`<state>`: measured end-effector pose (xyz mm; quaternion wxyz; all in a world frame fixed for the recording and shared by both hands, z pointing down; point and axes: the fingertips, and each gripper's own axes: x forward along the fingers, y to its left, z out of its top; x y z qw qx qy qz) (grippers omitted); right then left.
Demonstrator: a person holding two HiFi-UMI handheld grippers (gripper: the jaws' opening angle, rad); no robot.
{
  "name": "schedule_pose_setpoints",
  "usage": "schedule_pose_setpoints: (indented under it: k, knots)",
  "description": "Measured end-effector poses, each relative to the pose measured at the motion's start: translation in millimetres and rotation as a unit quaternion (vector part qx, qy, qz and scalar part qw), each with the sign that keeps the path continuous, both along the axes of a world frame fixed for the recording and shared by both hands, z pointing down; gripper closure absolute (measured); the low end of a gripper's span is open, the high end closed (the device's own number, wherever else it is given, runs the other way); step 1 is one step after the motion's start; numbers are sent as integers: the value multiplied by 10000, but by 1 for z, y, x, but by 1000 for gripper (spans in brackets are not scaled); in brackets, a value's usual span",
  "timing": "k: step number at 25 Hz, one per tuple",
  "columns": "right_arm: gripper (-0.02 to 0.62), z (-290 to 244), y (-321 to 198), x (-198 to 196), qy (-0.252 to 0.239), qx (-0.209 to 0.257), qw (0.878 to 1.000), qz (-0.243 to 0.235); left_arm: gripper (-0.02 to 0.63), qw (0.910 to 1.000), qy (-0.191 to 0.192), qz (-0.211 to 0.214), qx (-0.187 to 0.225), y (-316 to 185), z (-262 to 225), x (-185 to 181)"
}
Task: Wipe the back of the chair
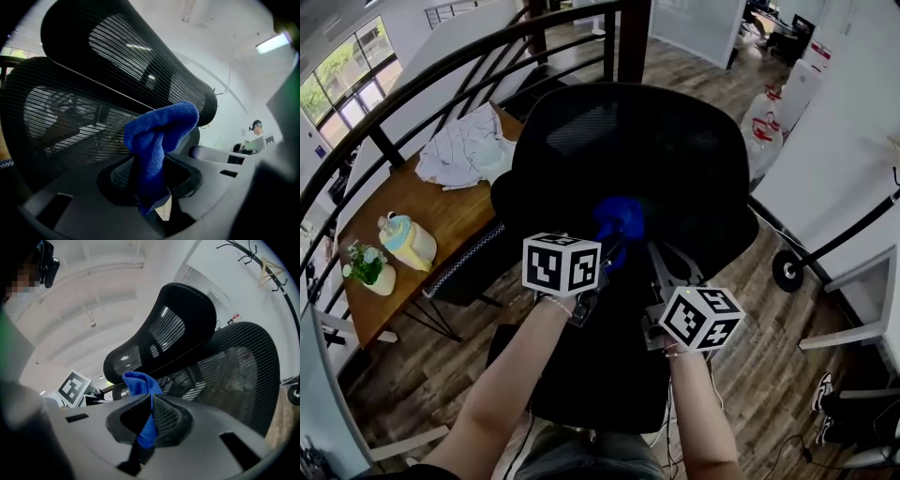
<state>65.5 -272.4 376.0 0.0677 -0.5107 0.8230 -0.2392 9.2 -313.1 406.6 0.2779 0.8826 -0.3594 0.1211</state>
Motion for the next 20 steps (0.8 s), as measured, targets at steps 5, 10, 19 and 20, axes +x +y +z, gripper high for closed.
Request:
schedule_pose_setpoints:
  k: [5, 10, 19, 20]
  knots:
    - [563, -3, -11, -39, 54, -7, 9993, -371, 469, 9993, -13, -361, -15, -8, -2, -41]
    - [563, -6, -17, -77, 81, 7, 9971, -751, 469, 9976, -15, -697, 17, -16, -5, -83]
    - [563, -3, -14, -125, 346, -31, 9909, -1298, 469, 9894, -210, -1433, 132, -23, -4, -153]
    - [563, -2, -13, -129, 381, -33, 9902, -1343, 469, 9887, -188, -1480, 117, -24, -5, -158]
